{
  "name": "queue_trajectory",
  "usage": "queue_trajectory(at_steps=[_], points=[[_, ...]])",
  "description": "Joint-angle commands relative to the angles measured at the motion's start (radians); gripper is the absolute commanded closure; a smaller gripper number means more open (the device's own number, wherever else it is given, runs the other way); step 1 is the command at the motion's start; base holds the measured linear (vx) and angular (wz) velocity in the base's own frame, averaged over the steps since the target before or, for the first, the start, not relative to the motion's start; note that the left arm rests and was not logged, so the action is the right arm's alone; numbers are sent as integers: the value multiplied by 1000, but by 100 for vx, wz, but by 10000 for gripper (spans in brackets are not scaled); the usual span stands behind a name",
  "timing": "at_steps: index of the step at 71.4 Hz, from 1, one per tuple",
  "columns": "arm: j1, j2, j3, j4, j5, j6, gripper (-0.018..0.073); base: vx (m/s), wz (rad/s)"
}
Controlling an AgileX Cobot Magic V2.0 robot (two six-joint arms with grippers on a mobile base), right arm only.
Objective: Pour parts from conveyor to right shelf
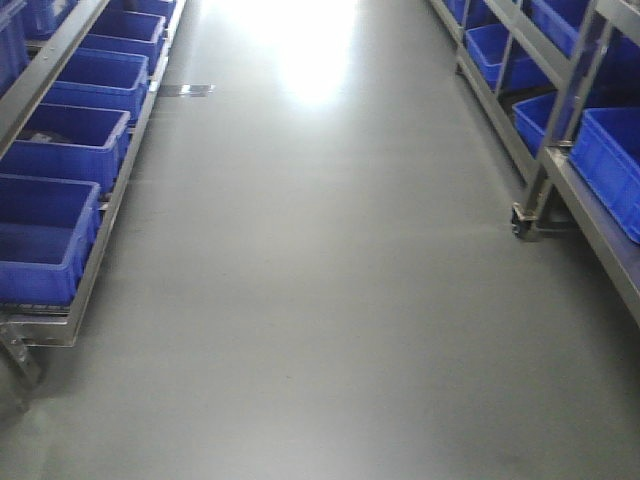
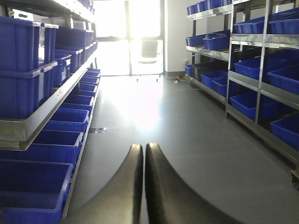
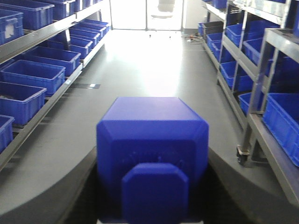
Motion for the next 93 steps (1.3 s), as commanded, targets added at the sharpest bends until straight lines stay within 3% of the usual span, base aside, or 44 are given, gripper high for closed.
queue_trajectory(at_steps=[1, 43, 93], points=[[-4, 13, -27, -7, -82, -10, 564, 8, 33], [-4, 13, -27, -7, -82, -10, 564, 17, 10], [-4, 13, -27, -6, -82, -10, 564, 43, -10]])
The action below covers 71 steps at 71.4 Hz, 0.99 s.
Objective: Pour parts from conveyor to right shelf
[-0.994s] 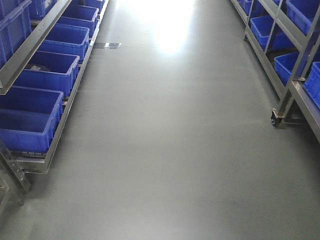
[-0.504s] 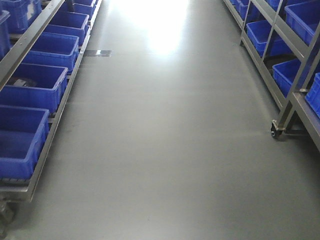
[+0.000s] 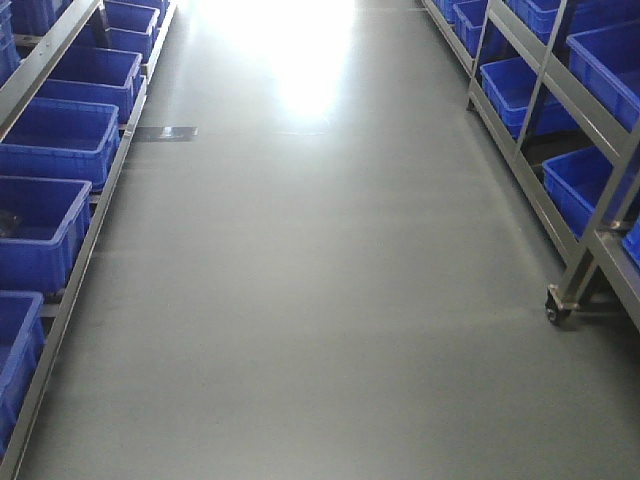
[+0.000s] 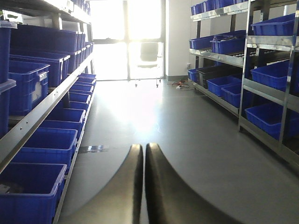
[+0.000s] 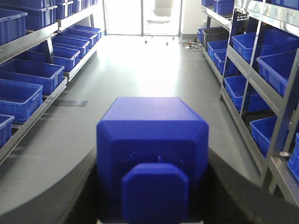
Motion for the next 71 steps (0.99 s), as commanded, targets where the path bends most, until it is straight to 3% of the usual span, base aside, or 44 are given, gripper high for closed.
queue_trajectory(at_steps=[1, 71], points=[[-4, 13, -27, -6, -82, -10, 564, 49, -3], [-4, 13, -27, -6, -82, -10, 564, 56, -1]])
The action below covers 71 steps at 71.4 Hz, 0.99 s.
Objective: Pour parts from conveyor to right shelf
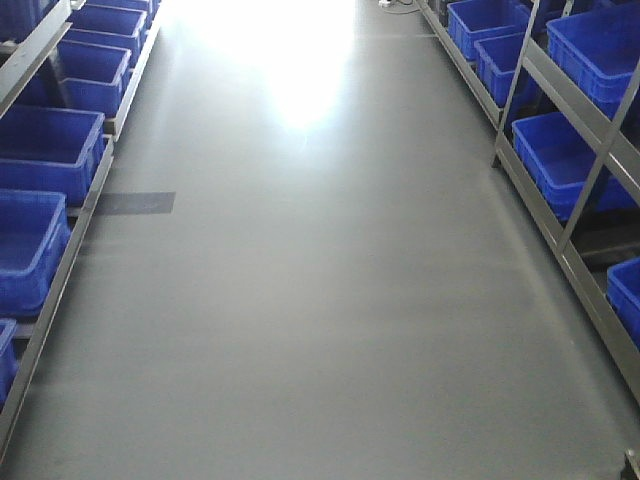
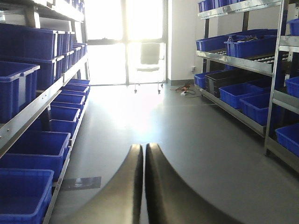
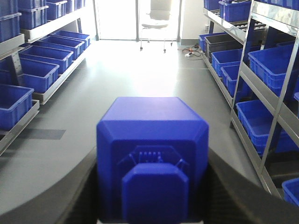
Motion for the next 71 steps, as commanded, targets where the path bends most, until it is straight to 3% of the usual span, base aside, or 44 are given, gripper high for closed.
queue_trajectory(at_steps=[1, 71], points=[[-4, 13, -27, -6, -82, -10, 564, 60, -9], [-4, 13, -27, -6, -82, -10, 564, 59, 1]])
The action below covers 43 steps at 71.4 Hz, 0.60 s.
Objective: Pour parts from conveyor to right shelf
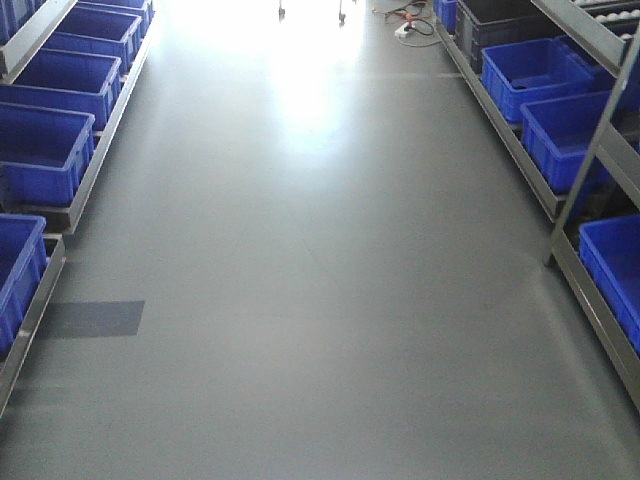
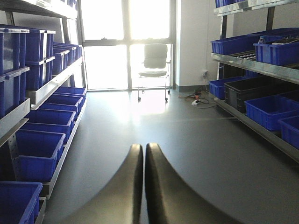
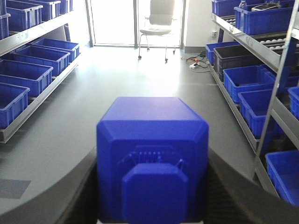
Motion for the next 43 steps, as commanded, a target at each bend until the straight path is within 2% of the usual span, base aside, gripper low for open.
queue_trajectory(at_steps=[1, 28, 43], points=[[-4, 13, -27, -6, -82, -10, 564, 55, 6], [-4, 13, -27, -6, -82, -10, 564, 51, 8], [-4, 13, -27, -6, -82, -10, 564, 44, 33]])
